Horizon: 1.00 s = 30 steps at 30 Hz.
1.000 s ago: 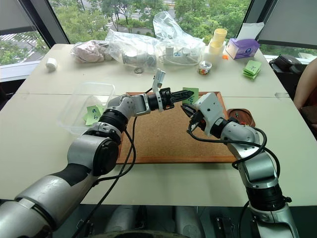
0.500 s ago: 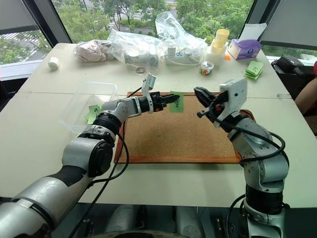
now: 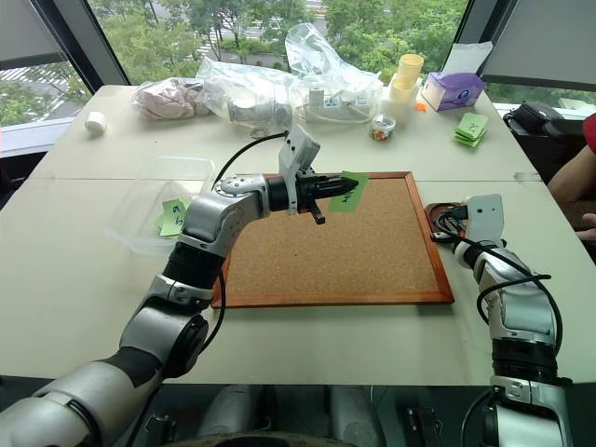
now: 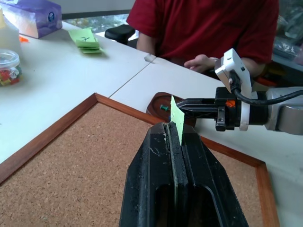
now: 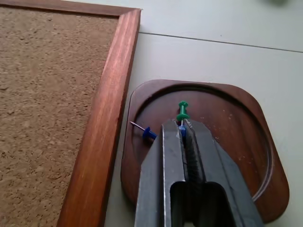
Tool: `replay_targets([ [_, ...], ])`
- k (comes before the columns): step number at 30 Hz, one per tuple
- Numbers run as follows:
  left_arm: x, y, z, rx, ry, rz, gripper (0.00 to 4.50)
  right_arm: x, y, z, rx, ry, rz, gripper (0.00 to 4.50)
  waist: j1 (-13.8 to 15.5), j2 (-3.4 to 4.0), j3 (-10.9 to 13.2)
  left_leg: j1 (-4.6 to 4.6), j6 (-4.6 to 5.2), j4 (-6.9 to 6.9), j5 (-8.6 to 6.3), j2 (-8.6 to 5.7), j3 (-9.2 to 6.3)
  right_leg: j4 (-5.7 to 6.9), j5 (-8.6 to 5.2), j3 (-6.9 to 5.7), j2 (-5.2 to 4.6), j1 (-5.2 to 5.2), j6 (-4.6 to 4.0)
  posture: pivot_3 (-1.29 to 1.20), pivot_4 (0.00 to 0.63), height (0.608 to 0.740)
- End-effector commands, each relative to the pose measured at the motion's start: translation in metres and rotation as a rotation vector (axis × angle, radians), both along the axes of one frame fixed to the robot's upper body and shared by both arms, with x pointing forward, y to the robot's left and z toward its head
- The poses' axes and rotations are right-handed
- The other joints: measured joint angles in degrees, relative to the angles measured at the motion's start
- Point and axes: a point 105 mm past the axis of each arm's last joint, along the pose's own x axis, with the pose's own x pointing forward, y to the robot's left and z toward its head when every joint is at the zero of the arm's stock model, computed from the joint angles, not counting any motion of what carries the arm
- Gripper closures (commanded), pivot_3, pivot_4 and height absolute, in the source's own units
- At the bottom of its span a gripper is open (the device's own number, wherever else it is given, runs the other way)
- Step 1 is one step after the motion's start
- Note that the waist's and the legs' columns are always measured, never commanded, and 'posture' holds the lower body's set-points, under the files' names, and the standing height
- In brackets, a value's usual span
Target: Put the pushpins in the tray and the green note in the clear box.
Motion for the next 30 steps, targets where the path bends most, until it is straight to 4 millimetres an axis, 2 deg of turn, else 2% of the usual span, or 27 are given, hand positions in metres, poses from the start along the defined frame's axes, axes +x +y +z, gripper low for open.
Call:
replay_targets([
  [1, -0.004, 0.002, 0.005, -0.014, -0.004, -0.004, 4.5, 0.003, -0.006, 0.01, -0.003, -0.047, -0.023, 3.07, 0.1, 0.0, 0.0, -0.01, -0.02, 0.0, 0.01, 0.04, 0.0, 0.0, 0.0, 0.0, 0.0, 0.0, 0.0, 0.0, 0.15, 0.738],
  [7, -0.005, 0.005, 0.005, -0.02, 0.013, -0.006, 4.5, 0.004, -0.005, 0.015, 0.019, -0.093, -0.032, 0.02, 0.2, 0.0, 0.0, -0.02, -0.05, 0.04, 0.03, 0.16, 0.01, 0.0, 0.0, -0.01, -0.01, 0.0, 0.0, 0.0, 0.15, 0.738],
  [10, -0.005, 0.006, 0.005, -0.022, 0.018, -0.006, 4.5, 0.005, -0.004, 0.019, 0.023, -0.114, -0.028, 0.02, 0.1, 0.0, 0.0, -0.02, -0.05, 0.04, 0.03, 0.18, 0.03, 0.0, 0.0, -0.01, 0.01, 0.0, 0.0, 0.0, 0.15, 0.738],
  [12, -0.004, 0.009, 0.005, -0.024, 0.025, -0.003, 4.5, 0.006, 0.0, 0.029, 0.034, -0.161, -0.02, 0.02, 0.0, 0.01, 0.0, -0.02, -0.06, 0.04, 0.03, 0.2, 0.02, 0.0, 0.0, -0.01, 0.03, 0.0, 0.0, 0.0, 0.15, 0.738],
  [14, -0.003, 0.013, 0.007, -0.028, 0.024, 0.008, 4.5, 0.006, 0.002, 0.044, 0.038, -0.231, -0.018, 0.02, 0.0, 0.02, 0.0, -0.01, -0.06, 0.04, 0.03, 0.21, 0.05, 0.0, 0.0, -0.01, 0.03, 0.0, 0.0, 0.0, 0.15, 0.738],
  [16, 0.0, 0.022, 0.017, -0.037, -0.002, 0.033, 4.5, 0.006, 0.008, 0.07, 0.03, -0.335, 0.004, 0.02, 0.0, 0.06, 0.0, -0.01, -0.06, 0.04, 0.03, 0.22, 0.05, 0.0, 0.0, -0.01, 0.03, 0.0, 0.0, 0.0, 0.15, 0.738],
  [17, 0.002, 0.028, 0.023, -0.038, -0.02, 0.05, 4.5, 0.005, 0.015, 0.085, 0.02, -0.388, 0.033, 0.02, 0.0, 0.11, 0.1, -0.01, -0.06, 0.04, 0.04, 0.22, 0.05, 0.01, 0.0, -0.01, 0.03, 0.0, 0.0, 0.0, 0.15, 0.738],
  [19, 0.007, 0.05, 0.042, -0.017, -0.075, 0.109, 4.5, 0.004, 0.041, 0.121, 0.03, -0.495, 0.132, 0.02, -0.2, 0.22, 0.1, -0.01, -0.06, 0.04, 0.03, 0.22, 0.05, 0.01, 0.0, 0.0, 0.03, -0.01, 0.0, 0.0, 0.15, 0.738],
  [22, 0.013, 0.078, 0.057, 0.031, -0.116, 0.199, 4.5, 0.002, 0.073, 0.139, 0.06, -0.528, 0.25, 0.02, -0.2, 0.25, 0.2, -0.01, -0.1, 0.05, 0.06, 0.32, 0.02, 0.08, 0.0, -0.01, 0.11, -0.05, 0.0, 0.0, 0.15, 0.738],
  [24, 0.021, 0.115, 0.065, 0.113, -0.131, 0.326, 4.5, -0.001, 0.115, 0.137, 0.1, -0.475, 0.425, 0.02, -0.1, 0.25, 0.2, -0.01, -0.11, 0.05, 0.06, 0.34, -0.01, 0.07, 0.0, -0.05, 0.12, -0.03, 0.0, 0.0, 0.15, 0.738],
  [27, 0.025, 0.178, 0.063, 0.263, -0.105, 0.526, 4.5, -0.021, 0.186, 0.109, 0.111, -0.313, 0.76, 0.02, -0.3, 0.25, 0.2, 0.0, -0.11, 0.03, 0.06, 0.35, 0.0, 0.08, 0.0, -0.05, 0.12, -0.03, -0.01, 0.0, 0.15, 0.738],
  [28, 0.024, 0.197, 0.06, 0.291, -0.073, 0.583, 4.5, -0.03, 0.203, 0.099, 0.109, -0.266, 0.85, 0.02, -0.4, 0.25, 0.2, 0.0, -0.1, 0.02, 0.06, 0.35, 0.0, 0.08, 0.0, -0.06, 0.12, -0.04, -0.01, 0.0, 0.15, 0.738],
  [30, 0.022, 0.222, 0.052, 0.293, 0.009, 0.67, 4.5, -0.041, 0.221, 0.085, 0.09, -0.203, 0.948, 0.02, -0.1, 0.24, 0.2, -0.02, -0.1, 0.01, 0.05, 0.35, 0.0, 0.06, 0.0, -0.1, 0.1, -0.06, -0.02, 0.0, 0.15, 0.738],
])
